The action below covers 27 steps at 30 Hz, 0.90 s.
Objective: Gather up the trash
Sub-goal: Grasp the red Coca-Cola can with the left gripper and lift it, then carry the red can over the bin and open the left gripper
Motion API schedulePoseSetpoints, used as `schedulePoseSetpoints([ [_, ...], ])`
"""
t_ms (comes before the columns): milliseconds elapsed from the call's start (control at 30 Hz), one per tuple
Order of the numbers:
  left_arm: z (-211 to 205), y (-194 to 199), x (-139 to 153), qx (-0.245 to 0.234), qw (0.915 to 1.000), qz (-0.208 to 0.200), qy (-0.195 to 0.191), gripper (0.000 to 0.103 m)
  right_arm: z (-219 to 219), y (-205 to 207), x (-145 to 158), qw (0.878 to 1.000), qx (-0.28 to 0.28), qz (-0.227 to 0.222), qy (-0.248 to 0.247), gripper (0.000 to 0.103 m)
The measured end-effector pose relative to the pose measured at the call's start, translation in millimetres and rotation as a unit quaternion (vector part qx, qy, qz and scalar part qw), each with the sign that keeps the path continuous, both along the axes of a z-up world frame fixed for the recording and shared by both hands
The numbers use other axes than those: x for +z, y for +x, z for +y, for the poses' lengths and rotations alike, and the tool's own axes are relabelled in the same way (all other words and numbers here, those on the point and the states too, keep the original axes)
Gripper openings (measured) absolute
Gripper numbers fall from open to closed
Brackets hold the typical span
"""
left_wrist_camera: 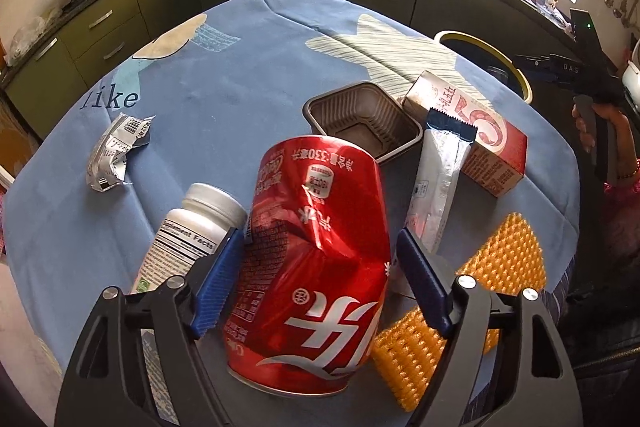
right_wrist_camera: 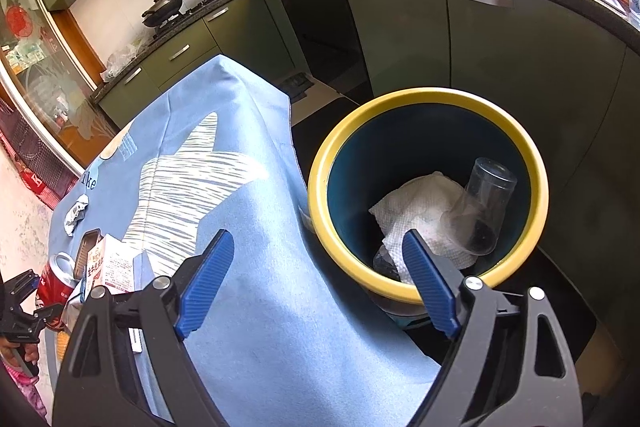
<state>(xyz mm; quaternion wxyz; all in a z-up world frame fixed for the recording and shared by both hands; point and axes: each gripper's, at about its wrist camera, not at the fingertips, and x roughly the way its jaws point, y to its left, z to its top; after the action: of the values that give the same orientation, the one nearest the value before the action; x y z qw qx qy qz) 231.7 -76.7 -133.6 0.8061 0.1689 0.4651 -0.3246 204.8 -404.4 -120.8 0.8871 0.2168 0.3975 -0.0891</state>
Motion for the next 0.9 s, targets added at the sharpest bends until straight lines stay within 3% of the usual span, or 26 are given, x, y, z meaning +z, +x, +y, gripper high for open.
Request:
schedulePoseSetpoints([
  [133,-3.5,4.1,-5.2,0.0,1.0,0.004,0.004,0.078,0.9,0.9,-2.1,1.0,0.002,0.003,0.001,0.082],
  [200,-3.9,6.9,-7.7,0.001,0.9999,0.007,0.007,0.071,0.8,0.7,-2.9,1.0,0.001,0.004,0.001,0.082],
  [567,-6.7,1.6,-6.8,0.002,0.9998,-0.015,0.015,0.069,4.0,4.0,-7.4,1.0,0.005,0.009,0.003,0.082],
  [900,-7.6,-12.1,26.0,0.021,0.998,-0.06,-0.002,0.069,4.8,0.3,-2.6,1.0,0.007,-0.001,0.004,0.082],
])
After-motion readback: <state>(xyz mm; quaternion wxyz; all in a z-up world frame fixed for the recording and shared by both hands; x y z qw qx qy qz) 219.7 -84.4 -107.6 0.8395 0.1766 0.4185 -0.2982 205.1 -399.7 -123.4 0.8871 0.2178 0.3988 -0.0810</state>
